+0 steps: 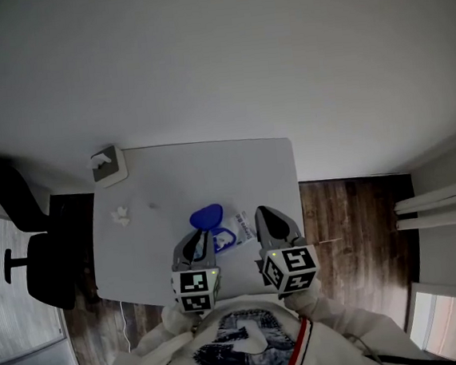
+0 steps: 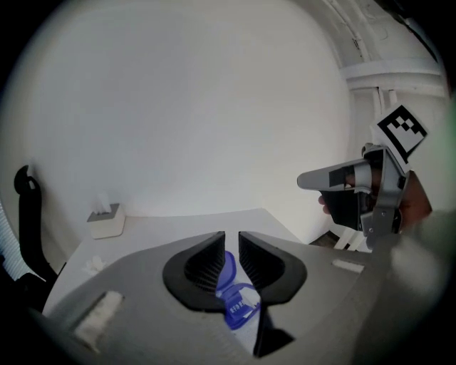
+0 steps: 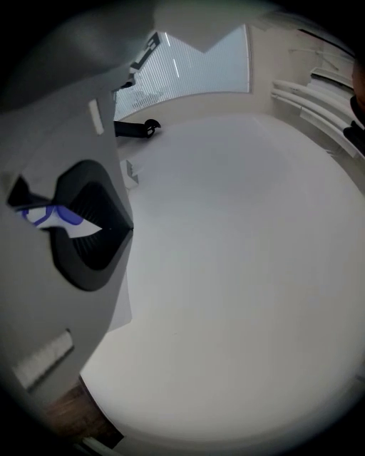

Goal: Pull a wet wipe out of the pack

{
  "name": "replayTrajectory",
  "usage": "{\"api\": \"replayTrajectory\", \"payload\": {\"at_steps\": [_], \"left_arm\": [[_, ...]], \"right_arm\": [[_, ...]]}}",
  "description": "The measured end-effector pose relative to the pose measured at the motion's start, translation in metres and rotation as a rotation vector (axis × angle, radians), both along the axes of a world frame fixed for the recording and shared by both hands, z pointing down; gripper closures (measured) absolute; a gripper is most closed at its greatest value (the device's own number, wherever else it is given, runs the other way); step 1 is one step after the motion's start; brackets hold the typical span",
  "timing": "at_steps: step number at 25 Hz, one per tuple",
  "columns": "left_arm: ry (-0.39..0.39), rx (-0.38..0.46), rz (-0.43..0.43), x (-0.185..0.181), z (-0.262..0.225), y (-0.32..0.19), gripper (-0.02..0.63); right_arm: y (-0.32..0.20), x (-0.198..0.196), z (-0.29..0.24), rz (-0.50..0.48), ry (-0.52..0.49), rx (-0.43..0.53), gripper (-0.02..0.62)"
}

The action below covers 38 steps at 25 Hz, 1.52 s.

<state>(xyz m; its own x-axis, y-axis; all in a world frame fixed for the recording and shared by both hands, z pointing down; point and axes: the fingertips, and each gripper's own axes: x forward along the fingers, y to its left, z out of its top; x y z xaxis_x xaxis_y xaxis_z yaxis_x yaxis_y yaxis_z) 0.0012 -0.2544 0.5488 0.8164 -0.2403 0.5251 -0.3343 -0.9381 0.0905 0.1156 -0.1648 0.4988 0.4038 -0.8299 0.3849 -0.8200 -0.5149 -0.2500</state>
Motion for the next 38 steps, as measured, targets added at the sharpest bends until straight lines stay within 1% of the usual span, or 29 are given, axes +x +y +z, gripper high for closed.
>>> {"api": "replayTrajectory", "payload": {"at_steps": [1,4,7,10,12,15,16,20,25,28,31,33,34,35,38], "left_arm": [[-0.022,-0.022,0.006,-0.002,0.008,0.004,0.526],[-0.08,-0.093,0.024,-0.003,0.034,0.018,0.478],[-0.125,-0.135,0.021,-0.003,0.056,0.026,0.452],[-0.152,-0.185,0.011,-0.007,0.069,0.035,0.417],[-0.176,-0.194,0.008,-0.006,0.08,0.039,0.396],[-0.225,-0.17,0.0,-0.014,0.097,0.038,0.357],[-0.24,-0.161,0.001,-0.014,0.103,0.038,0.356],[-0.275,-0.15,0.019,-0.007,0.123,0.044,0.357],[-0.273,-0.22,-0.023,-0.004,0.132,0.043,0.364],[-0.263,-0.242,-0.02,-0.001,0.134,0.046,0.367],[-0.261,-0.258,-0.013,0.0,0.135,0.048,0.393],[-0.27,-0.252,-0.028,-0.002,0.136,0.046,0.418],[-0.275,-0.244,-0.04,-0.003,0.136,0.043,0.476],[-0.276,-0.237,-0.049,-0.003,0.136,0.041,0.515],[-0.275,-0.238,-0.044,-0.002,0.136,0.041,0.515]], "right_arm": [[0.001,-0.001,0.001,-0.001,-0.002,-0.002,0.589],[0.007,0.001,0.007,0.002,-0.013,-0.013,0.589],[0.012,0.005,0.012,0.004,-0.019,-0.023,0.589],[0.017,0.004,0.01,0.01,-0.015,-0.026,0.589],[0.02,0.006,0.009,0.012,-0.009,-0.025,0.589],[0.021,0.001,0.007,0.013,-0.002,-0.029,0.589],[0.022,0.0,0.007,0.013,-0.001,-0.032,0.589],[0.027,0.001,0.008,0.012,0.001,-0.044,0.589],[0.033,0.003,0.007,0.012,0.007,-0.059,0.589],[0.036,0.005,0.008,0.017,0.002,-0.065,0.589],[0.037,0.006,0.007,0.018,0.004,-0.062,0.589],[0.036,0.006,0.006,0.015,0.006,-0.062,0.589],[0.036,0.006,0.006,0.014,0.006,-0.063,0.589],[0.035,0.006,0.006,0.013,0.005,-0.064,0.589],[0.034,0.006,0.006,0.013,0.001,-0.066,0.589]]}}
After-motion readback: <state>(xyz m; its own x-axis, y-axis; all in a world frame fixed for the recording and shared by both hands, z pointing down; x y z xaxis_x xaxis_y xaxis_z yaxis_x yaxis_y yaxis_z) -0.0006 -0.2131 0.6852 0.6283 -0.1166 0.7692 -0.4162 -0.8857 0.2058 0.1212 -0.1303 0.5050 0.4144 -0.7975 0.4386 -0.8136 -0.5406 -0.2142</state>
